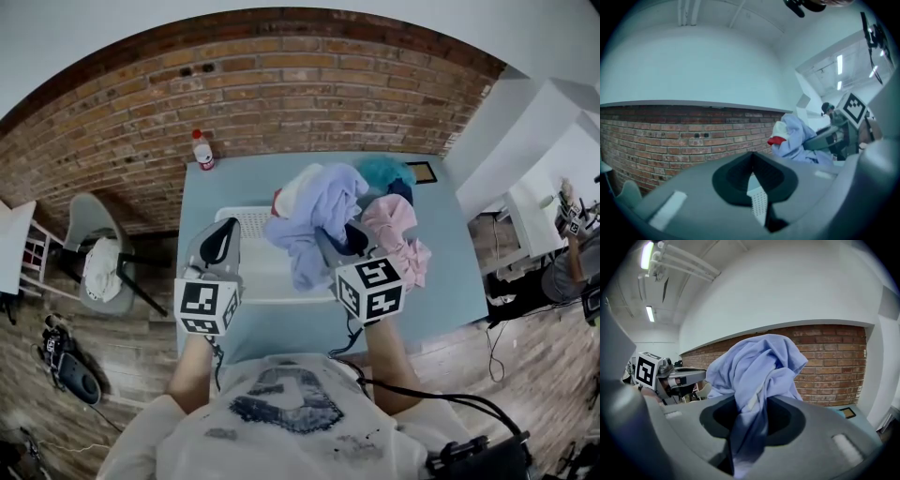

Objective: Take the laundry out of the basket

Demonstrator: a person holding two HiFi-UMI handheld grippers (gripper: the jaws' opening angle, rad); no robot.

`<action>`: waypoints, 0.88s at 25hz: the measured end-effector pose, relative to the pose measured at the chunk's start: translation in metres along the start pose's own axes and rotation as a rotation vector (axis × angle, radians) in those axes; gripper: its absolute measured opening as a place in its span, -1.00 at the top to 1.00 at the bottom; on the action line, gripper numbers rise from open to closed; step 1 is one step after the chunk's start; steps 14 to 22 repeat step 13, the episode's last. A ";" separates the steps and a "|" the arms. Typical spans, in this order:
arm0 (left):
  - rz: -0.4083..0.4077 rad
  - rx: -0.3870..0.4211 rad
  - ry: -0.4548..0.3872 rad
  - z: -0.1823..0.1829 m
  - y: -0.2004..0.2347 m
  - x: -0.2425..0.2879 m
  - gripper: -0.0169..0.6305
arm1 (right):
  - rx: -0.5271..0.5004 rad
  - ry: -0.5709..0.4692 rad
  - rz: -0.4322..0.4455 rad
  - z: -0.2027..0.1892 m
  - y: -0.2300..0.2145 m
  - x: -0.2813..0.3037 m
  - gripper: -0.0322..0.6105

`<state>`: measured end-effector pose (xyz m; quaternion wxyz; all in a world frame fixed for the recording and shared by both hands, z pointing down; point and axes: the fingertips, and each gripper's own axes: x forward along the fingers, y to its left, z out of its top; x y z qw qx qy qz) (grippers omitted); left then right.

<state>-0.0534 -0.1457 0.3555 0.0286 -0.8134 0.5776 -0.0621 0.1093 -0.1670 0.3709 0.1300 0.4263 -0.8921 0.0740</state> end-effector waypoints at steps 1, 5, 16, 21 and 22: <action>-0.001 0.001 0.001 0.000 0.000 0.001 0.97 | 0.000 0.000 -0.002 0.000 -0.001 0.000 0.47; -0.001 -0.002 0.012 -0.005 0.002 0.003 0.97 | 0.008 -0.002 -0.007 -0.002 -0.003 0.004 0.47; 0.002 -0.002 0.022 -0.007 0.002 0.010 0.97 | 0.015 -0.009 -0.012 -0.002 -0.009 0.005 0.47; 0.002 -0.002 0.022 -0.007 0.002 0.010 0.97 | 0.015 -0.009 -0.012 -0.002 -0.009 0.005 0.47; 0.002 -0.002 0.022 -0.007 0.002 0.010 0.97 | 0.015 -0.009 -0.012 -0.002 -0.009 0.005 0.47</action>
